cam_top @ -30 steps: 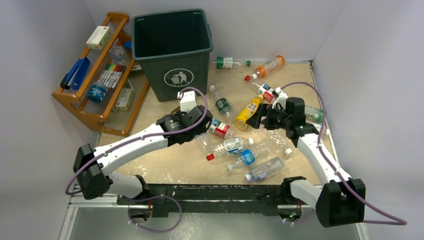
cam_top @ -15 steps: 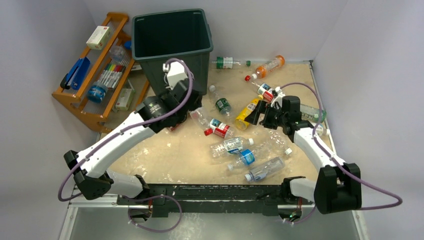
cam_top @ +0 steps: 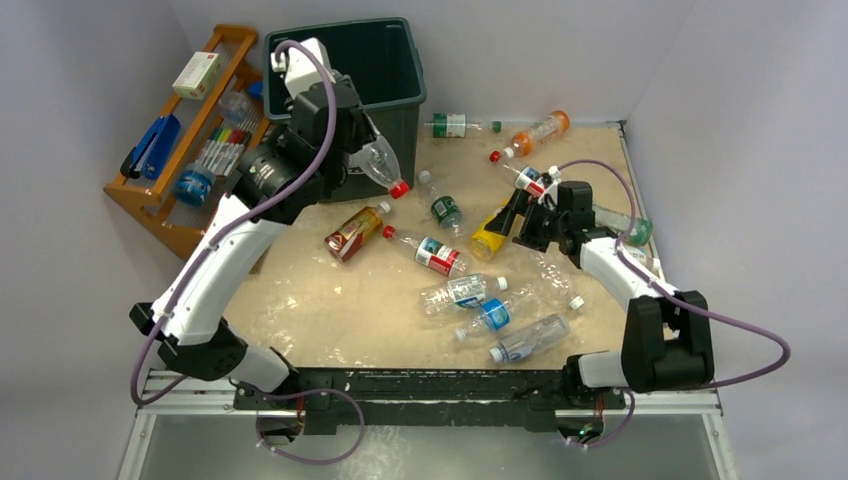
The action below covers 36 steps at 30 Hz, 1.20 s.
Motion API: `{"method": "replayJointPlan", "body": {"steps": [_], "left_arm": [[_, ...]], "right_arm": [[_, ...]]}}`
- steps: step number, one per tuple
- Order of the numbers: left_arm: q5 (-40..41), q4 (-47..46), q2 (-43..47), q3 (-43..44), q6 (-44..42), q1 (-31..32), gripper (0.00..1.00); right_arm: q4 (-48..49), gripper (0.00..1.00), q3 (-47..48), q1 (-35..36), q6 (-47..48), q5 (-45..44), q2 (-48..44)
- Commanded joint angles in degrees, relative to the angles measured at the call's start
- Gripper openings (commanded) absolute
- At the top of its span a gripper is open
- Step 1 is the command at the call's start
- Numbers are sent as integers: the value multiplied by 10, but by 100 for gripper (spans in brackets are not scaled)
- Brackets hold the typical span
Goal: Put the plastic bottles in the bin
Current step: Pick up the plastic bottle at the center of the board, then place the plastic bottle in the trash bin.
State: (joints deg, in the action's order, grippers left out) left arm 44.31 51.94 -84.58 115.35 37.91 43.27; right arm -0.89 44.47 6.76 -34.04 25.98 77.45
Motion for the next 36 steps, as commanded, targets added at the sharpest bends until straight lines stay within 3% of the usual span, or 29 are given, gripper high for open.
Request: {"method": "replayJointPlan", "body": {"steps": [1, 14, 21, 27, 31, 36], "left_arm": [[17, -24, -18, 62, -49, -28, 37], [-62, -63, -102, 173, -61, -147, 39], [-156, -113, -135, 170, -30, -250, 39], [-273, -212, -161, 138, 20, -327, 39], [-331, -252, -185, 136, 60, -354, 39], [-342, -273, -216, 136, 83, -364, 39]], "right_arm": [[17, 100, 30, 1, -19, -15, 26], [38, 100, 42, 1, -45, -29, 100], [43, 100, 55, 1, -48, -30, 125], [59, 100, 47, 1, -49, -30, 132], [62, 100, 40, 1, -49, -29, 133], [59, 100, 43, 1, -47, -32, 138]]}}
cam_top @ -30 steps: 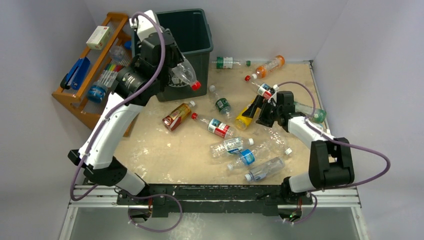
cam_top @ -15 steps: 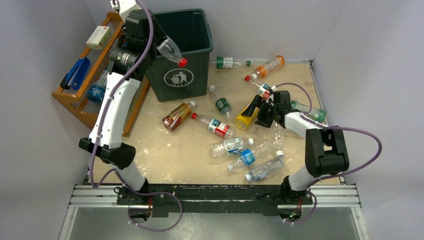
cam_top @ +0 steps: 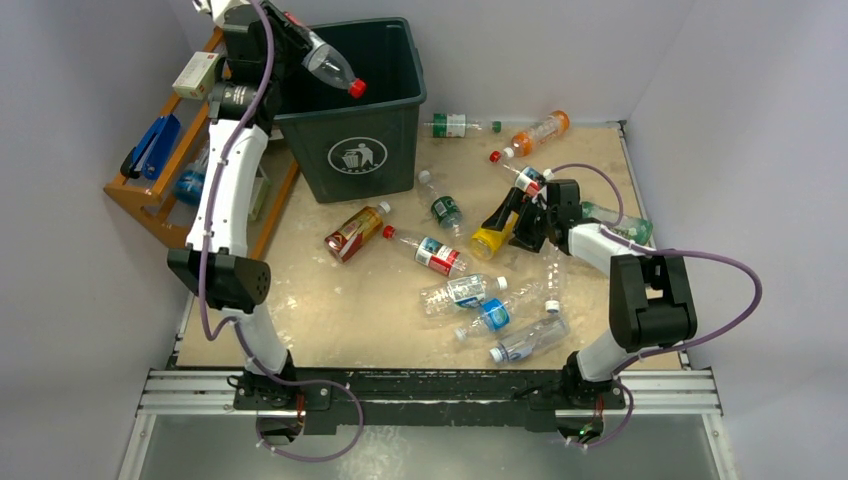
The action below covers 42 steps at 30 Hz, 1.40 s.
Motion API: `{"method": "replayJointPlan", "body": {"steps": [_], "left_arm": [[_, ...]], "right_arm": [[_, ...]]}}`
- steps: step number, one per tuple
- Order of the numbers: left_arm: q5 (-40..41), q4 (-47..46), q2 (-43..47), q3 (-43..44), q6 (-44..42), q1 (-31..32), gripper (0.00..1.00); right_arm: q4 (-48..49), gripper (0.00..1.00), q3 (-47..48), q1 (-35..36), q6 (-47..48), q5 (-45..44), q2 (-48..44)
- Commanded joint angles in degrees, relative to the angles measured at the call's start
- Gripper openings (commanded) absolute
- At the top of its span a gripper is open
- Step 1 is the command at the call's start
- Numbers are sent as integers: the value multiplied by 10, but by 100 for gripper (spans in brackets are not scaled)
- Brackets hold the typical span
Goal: Put the plastic bottles in the bin
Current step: Place the plastic bottle in the trash bin, then pick up the plastic bottle at the center of the board.
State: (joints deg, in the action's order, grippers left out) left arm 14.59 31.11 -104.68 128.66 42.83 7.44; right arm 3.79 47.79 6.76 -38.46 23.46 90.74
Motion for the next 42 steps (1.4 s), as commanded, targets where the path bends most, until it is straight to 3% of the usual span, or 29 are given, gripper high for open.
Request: {"method": "replayJointPlan", "body": {"steps": [1, 8, 18, 26, 42], "left_arm": [[-47, -70, -23, 2, 36, -7, 39], [-51, -74, -63, -3, 25, -13, 45], [-63, -58, -69, -4, 15, -23, 73], [-79, -41, -49, -4, 10, -32, 77], [-132, -20, 156, -134, -19, -32, 80]], "right_arm": [[13, 100, 13, 1, -2, -7, 7], [11, 99, 18, 1, 3, -11, 16], [27, 91, 15, 1, 5, -1, 34], [34, 87, 12, 1, 5, 1, 39], [52, 75, -15, 1, 10, 3, 34]]}}
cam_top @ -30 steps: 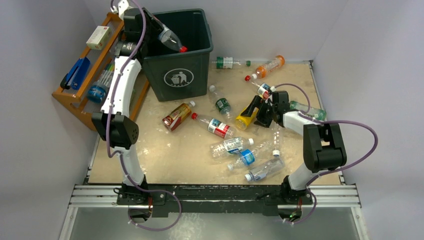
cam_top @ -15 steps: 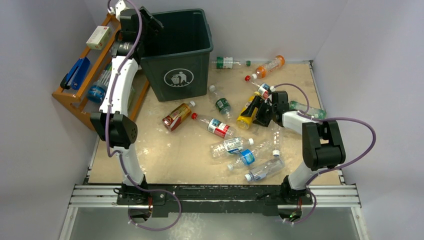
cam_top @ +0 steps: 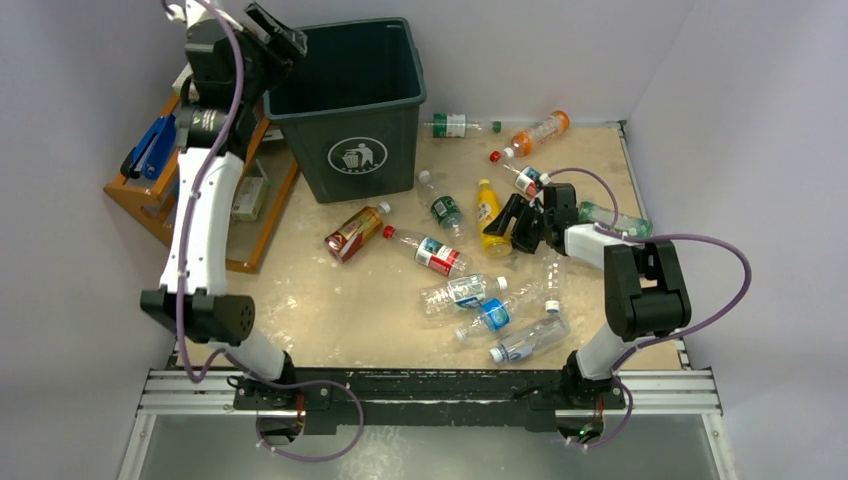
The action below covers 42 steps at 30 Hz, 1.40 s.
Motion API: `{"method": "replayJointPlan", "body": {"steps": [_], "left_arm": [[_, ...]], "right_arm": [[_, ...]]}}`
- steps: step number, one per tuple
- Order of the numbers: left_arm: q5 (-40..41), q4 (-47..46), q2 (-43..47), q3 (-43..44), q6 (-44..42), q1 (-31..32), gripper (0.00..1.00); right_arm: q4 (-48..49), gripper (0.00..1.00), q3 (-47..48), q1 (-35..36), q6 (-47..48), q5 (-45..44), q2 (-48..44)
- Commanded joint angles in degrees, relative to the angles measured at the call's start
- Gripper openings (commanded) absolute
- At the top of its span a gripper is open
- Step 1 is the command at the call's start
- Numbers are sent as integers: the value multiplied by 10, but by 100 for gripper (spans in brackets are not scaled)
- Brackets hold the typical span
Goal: Put the plastic bottles in the bin
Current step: Pick up the plastic bottle at the center of the board.
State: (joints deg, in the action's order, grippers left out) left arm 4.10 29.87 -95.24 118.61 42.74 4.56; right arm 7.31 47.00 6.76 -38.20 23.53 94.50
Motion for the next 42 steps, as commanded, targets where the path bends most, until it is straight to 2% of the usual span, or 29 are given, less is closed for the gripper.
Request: {"method": "replayJointPlan", "body": {"steps": [1, 7, 12, 16, 20, 29, 42], "left_arm": [[-29, -8, 76, -47, -18, -3, 80], [-39, -8, 166, -146, -12, -3, 81], [-43, -10, 243, -265, -8, -3, 81], [-66, -38, 304, -362, 3, -3, 81], [-99, -47, 336, -426, 15, -3, 81], [-143, -76, 386, -553, 21, -3, 82], [-177, -77, 410, -636, 13, -3, 82]], "right_arm": [[19, 74, -9, 1, 8, 4, -5], [34, 69, -24, 1, 10, 6, -11], [32, 58, -26, 1, 15, 11, -20], [13, 50, -11, 1, 30, -14, -43], [-28, 46, 13, 1, 48, -35, -77], [-107, 43, 117, 2, 70, -61, -144], [-190, 43, 319, 2, 102, -36, -140]]}}
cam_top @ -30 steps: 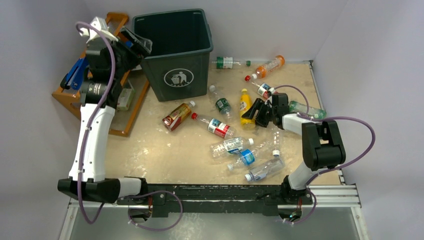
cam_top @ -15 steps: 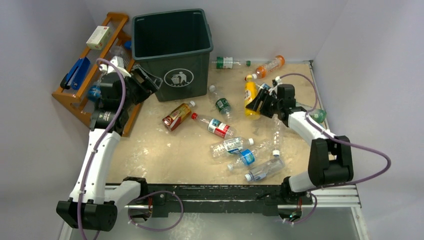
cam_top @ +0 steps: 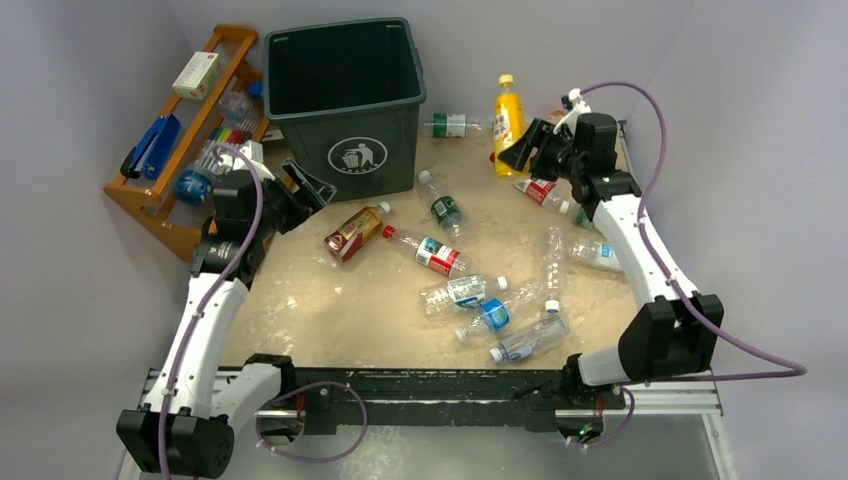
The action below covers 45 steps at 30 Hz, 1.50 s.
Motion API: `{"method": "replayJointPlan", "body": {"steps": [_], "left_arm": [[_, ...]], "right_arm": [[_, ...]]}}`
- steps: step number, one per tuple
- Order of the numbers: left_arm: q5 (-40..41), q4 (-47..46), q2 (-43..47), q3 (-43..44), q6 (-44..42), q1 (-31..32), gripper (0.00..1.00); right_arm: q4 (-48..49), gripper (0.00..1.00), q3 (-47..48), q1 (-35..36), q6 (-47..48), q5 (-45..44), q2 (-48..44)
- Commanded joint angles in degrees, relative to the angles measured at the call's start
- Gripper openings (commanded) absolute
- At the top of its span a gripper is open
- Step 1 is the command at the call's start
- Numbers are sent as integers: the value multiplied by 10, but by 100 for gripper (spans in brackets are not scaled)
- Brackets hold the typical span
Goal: Put the plastic bottles in the bin
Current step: Pick up the plastic bottle at the center of the board, then place the plastic bottle in the trash bin.
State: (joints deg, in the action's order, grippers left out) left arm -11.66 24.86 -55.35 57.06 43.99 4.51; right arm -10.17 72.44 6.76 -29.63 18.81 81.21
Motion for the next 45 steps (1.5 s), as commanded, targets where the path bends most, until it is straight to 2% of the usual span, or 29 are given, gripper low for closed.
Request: {"method": "replayJointPlan", "body": {"steps": [1, 16, 28, 34, 45], "left_arm": [[-20, -25, 13, -26, -2, -2, 82], [-15, -32, 21, -102, -16, -2, 82], [-19, -42, 22, -117, -19, -1, 82], [-22, -40, 25, -116, -17, -1, 82], [-26, -16, 32, -97, -22, -1, 82]], "right_arm": [[-15, 43, 79, 2, 17, 18, -4], [-25, 44, 279, 37, 12, 73, 100], [-79, 43, 523, 90, 20, 83, 232], [-77, 43, 630, 112, 19, 98, 292], [8, 45, 669, 160, 32, 110, 339]]}}
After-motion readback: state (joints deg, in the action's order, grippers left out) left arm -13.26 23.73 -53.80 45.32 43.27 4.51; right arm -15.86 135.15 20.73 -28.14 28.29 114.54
